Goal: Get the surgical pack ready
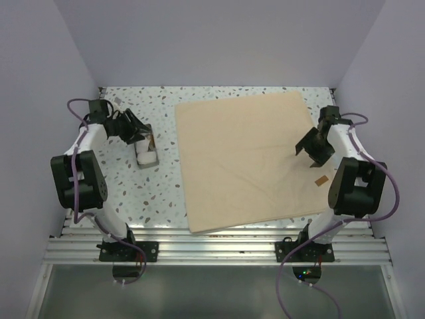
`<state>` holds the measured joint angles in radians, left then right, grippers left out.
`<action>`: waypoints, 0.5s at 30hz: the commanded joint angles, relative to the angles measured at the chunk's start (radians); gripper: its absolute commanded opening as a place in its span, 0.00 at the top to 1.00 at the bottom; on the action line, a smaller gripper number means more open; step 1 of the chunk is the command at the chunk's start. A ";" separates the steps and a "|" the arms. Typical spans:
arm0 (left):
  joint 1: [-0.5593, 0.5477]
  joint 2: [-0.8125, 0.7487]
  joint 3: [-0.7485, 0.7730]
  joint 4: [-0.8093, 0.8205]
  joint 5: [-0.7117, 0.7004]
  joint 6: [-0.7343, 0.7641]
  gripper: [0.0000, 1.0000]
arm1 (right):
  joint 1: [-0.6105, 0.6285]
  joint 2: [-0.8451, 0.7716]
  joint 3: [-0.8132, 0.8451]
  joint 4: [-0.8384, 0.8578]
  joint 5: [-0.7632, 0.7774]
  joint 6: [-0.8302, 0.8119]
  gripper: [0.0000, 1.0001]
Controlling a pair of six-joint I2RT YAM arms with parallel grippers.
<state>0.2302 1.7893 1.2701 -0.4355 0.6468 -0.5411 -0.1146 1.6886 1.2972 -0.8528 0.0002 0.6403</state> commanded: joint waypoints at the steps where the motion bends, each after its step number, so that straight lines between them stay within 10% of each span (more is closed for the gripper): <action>1: -0.078 -0.064 -0.031 -0.016 -0.064 -0.003 0.47 | -0.083 -0.047 -0.030 -0.031 0.168 -0.040 0.28; 15: -0.264 0.022 0.038 -0.005 -0.044 -0.005 0.50 | -0.247 0.040 -0.099 0.095 0.218 -0.119 0.31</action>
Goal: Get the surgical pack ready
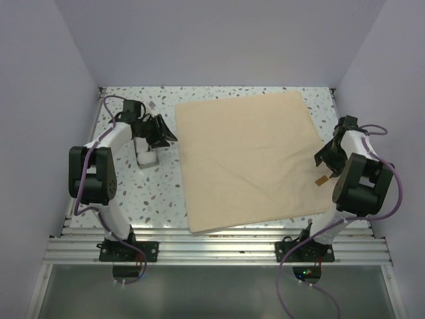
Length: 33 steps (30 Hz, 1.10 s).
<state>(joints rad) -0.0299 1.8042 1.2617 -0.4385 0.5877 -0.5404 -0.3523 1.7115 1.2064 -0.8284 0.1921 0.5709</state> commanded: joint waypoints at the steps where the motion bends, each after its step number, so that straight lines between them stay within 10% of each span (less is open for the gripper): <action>1: -0.004 0.007 0.048 -0.005 0.015 -0.006 0.50 | -0.010 0.029 -0.007 0.075 0.029 -0.052 0.32; 33: -0.005 0.017 0.065 -0.029 0.014 0.020 0.49 | -0.025 0.022 -0.148 0.166 -0.003 -0.060 0.73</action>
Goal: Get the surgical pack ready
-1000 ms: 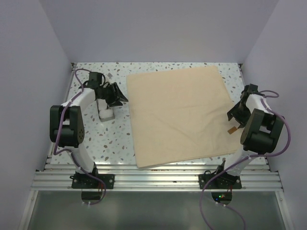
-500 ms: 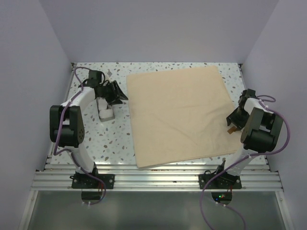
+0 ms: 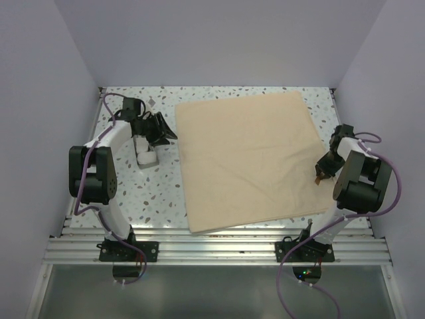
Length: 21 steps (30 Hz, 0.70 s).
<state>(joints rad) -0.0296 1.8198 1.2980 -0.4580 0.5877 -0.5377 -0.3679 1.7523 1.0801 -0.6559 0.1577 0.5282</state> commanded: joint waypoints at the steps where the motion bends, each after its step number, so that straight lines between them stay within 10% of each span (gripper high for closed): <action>1: -0.006 0.001 0.030 -0.010 0.015 0.018 0.50 | -0.011 -0.025 -0.017 -0.008 0.031 -0.022 0.73; 18: -0.173 -0.096 -0.052 0.185 0.186 -0.065 0.46 | 0.213 -0.201 0.178 -0.189 -0.152 0.033 0.73; 21: -0.204 -0.132 -0.052 0.176 0.169 -0.082 0.46 | 0.210 -0.205 0.181 -0.199 -0.100 -0.016 0.52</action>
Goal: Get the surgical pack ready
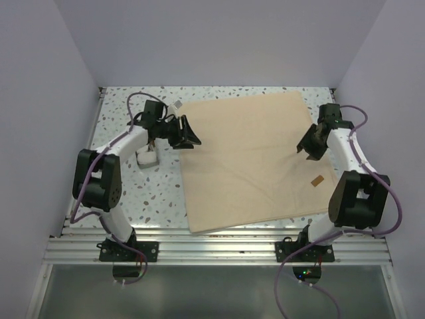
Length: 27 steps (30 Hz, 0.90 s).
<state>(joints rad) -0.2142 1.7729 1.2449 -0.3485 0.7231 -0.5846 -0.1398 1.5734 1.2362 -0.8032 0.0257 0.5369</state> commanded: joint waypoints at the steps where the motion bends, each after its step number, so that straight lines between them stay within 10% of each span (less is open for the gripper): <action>1: -0.027 -0.105 -0.001 0.065 0.026 -0.038 0.46 | -0.023 -0.021 0.013 -0.048 0.069 -0.064 0.40; 11: -0.033 -0.147 -0.084 0.117 0.048 -0.037 0.44 | -0.199 0.050 -0.172 0.065 0.079 -0.230 0.32; 27: -0.033 -0.063 -0.019 0.078 0.093 0.009 0.44 | -0.219 0.137 -0.216 0.190 0.045 -0.252 0.47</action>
<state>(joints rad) -0.2493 1.7023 1.1866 -0.2775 0.7830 -0.6048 -0.3500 1.6936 1.0187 -0.6544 0.0834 0.2913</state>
